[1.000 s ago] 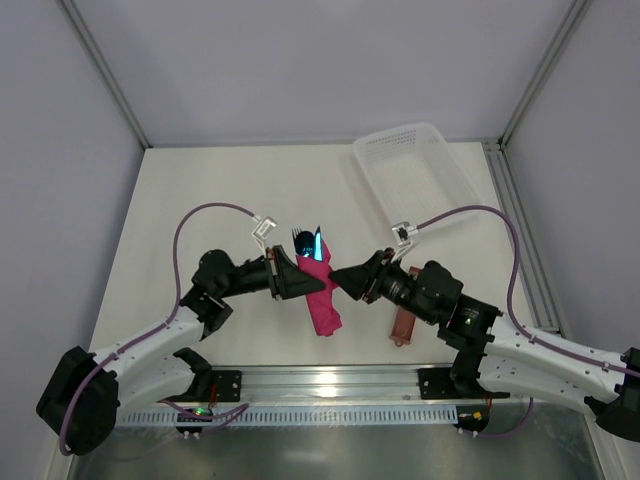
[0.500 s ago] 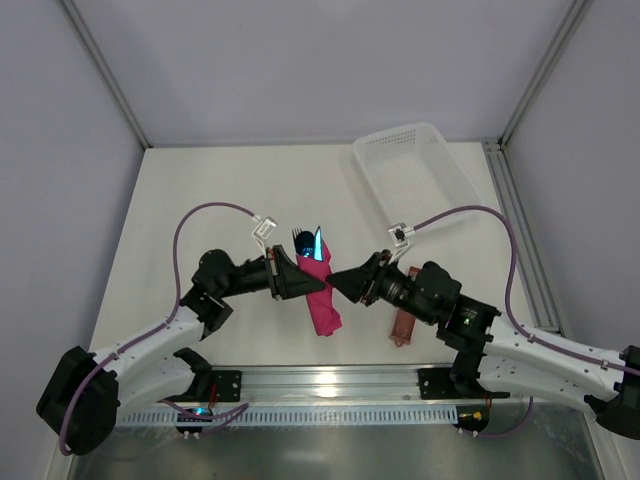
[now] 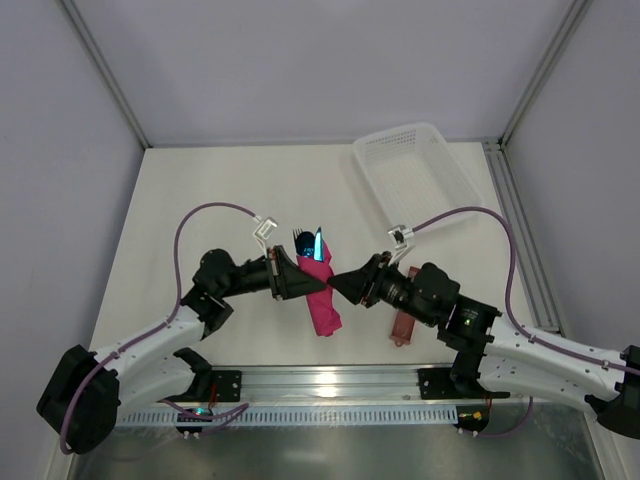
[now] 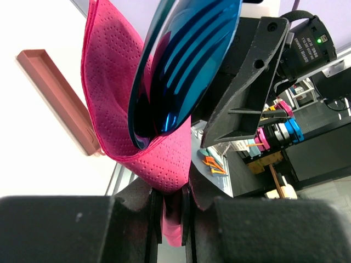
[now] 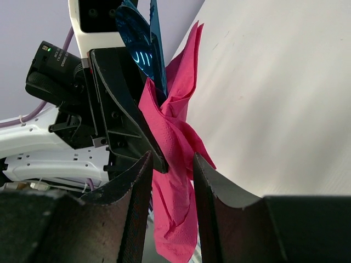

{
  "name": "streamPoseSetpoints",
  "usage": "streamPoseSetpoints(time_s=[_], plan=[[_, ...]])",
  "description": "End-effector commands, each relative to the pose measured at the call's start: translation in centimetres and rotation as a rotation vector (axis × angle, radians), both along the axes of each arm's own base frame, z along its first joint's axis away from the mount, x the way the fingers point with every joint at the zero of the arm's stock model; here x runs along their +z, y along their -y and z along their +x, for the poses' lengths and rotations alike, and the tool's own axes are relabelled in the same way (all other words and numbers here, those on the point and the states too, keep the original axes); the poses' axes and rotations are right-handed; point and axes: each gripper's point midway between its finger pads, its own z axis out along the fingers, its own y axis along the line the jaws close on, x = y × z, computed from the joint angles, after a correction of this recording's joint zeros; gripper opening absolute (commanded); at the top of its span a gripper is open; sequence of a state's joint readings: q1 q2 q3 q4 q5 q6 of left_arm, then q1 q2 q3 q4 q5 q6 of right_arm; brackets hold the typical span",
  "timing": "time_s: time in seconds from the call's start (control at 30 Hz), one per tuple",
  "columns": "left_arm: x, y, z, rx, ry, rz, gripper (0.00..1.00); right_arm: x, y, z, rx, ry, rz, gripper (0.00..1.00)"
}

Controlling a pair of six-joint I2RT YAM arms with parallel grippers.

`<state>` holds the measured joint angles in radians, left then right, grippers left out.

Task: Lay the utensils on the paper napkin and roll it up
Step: Roll the napkin.

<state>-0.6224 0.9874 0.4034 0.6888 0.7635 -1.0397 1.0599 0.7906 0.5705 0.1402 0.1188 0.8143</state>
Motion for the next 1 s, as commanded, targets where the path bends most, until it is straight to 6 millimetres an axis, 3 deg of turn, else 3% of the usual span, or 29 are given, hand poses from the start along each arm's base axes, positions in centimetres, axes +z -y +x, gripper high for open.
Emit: streamPoseSetpoints(time_s=[0.0,0.23,0.6,0.97], plan=[[2.3,0.2,0.1,-0.007,0.077,-0.047,0.00,3.1,0.8,0.0,-0.022,0.055,0.039,0.37],[2.7,0.3,0.1,-0.014,0.082,-0.052,0.00,2.6,0.4,-0.7,0.004,0.036,0.048,0.37],[3.4,0.2,-0.3,-0.030,0.098,-0.069,0.00,1.2,-0.5,-0.1,0.004,0.043,0.013,0.37],[3.5,0.2,-0.8,-0.054,0.110,-0.091,0.00,1.8,-1.7,0.2,0.021,0.048,0.031,0.37]])
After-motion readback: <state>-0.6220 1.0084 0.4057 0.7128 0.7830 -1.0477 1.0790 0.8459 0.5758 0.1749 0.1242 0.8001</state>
